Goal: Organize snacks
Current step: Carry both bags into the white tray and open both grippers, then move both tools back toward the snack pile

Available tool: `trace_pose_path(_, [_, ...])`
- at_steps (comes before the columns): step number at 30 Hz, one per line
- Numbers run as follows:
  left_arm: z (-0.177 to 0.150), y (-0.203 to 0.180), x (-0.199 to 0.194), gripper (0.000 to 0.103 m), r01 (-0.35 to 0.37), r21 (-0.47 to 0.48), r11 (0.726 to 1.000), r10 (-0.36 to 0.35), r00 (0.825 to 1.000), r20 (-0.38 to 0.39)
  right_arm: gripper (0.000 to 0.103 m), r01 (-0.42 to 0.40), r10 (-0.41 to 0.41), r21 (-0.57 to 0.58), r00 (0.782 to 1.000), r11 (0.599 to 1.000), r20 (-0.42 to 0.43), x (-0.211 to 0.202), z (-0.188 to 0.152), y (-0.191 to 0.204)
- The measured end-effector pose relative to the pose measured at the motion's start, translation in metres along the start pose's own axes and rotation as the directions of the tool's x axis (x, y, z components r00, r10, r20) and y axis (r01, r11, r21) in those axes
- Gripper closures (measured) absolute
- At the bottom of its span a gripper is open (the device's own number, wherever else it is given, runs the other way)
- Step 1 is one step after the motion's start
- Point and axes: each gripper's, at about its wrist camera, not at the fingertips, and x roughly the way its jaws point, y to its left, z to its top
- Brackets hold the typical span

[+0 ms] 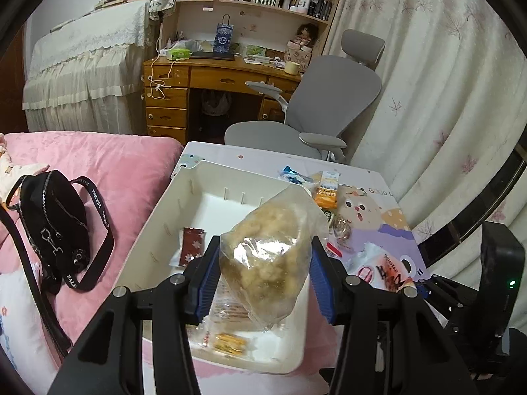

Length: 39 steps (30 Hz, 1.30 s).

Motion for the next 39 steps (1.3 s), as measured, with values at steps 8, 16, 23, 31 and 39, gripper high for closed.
trace_pose_path(8, [0.015, 0.044, 0.008, 0.054, 0.042, 0.052, 0.998, -0.04, 0.998, -0.041, 0.031, -0.009, 0.003, 0.072, 0.997, 0.997, 0.075, 0.008, 0.013, 0.035])
trace_pose_path(16, [0.022, 0.085, 0.019, 0.054, 0.089, 0.1, 0.991, -0.08, 0.992, -0.099, 0.031, -0.009, -0.009, 0.155, 0.993, 0.988, 0.118, 0.027, 0.02, 0.07])
trace_pose_path(23, [0.018, 0.107, 0.03, 0.023, 0.096, 0.093, 0.991, -0.081, 0.984, -0.156, 0.028, 0.04, -0.045, 0.226, 0.999, 0.973, 0.015, 0.057, 0.014, 0.084])
trace_pose_path(31, [0.017, 0.116, 0.033, 0.021, 0.101, 0.095, 0.99, -0.08, 0.977, -0.2, 0.028, 0.093, -0.088, 0.279, 0.996, 0.956, -0.031, 0.061, 0.005, 0.088])
trace_pose_path(39, [0.028, 0.1, 0.047, 0.021, 0.168, 0.066, 0.983, -0.141, 0.942, -0.304, 0.028, 0.166, -0.132, 0.342, 0.984, 0.925, -0.121, 0.049, -0.015, 0.075])
